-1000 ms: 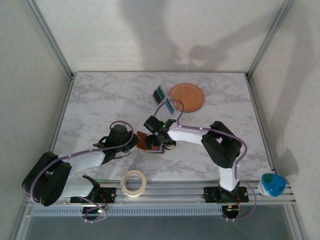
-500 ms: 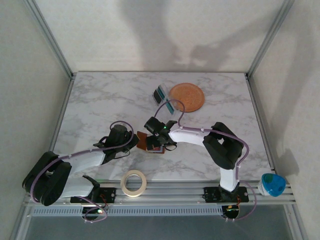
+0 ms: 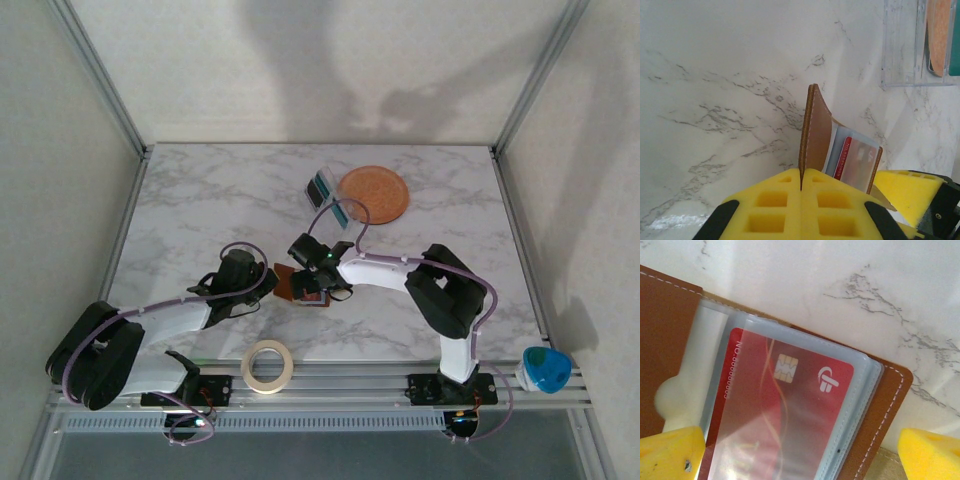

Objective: Put the credit cards into the card holder

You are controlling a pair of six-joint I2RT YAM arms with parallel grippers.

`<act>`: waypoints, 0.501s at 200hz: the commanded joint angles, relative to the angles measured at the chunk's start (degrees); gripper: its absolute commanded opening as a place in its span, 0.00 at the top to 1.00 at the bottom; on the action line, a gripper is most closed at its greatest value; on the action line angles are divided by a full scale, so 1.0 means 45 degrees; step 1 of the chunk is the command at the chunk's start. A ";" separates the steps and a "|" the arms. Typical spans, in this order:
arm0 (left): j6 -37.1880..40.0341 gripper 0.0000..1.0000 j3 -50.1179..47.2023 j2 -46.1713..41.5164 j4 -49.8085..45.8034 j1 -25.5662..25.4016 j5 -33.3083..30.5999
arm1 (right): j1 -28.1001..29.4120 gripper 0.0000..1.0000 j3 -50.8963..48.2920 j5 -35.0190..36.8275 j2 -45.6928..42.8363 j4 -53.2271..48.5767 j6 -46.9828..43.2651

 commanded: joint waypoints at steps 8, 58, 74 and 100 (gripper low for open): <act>-0.0126 1.00 0.0278 0.0070 -0.0119 -0.0106 -0.0301 | 0.0071 0.01 -0.0498 0.0867 -0.0050 -0.0132 -0.0021; -0.0140 1.00 0.0274 0.0083 -0.0138 -0.0106 -0.0298 | 0.0068 0.01 -0.1023 0.0786 -0.0719 -0.0260 0.0113; -0.0141 1.00 0.0264 0.0069 -0.0158 -0.0107 -0.0320 | 0.0067 0.01 -0.0995 0.0313 -0.1025 -0.0274 0.0145; -0.0140 1.00 0.0259 0.0108 -0.0158 -0.0106 -0.0321 | 0.0036 0.01 -0.0705 0.0074 -0.1451 -0.0739 0.0206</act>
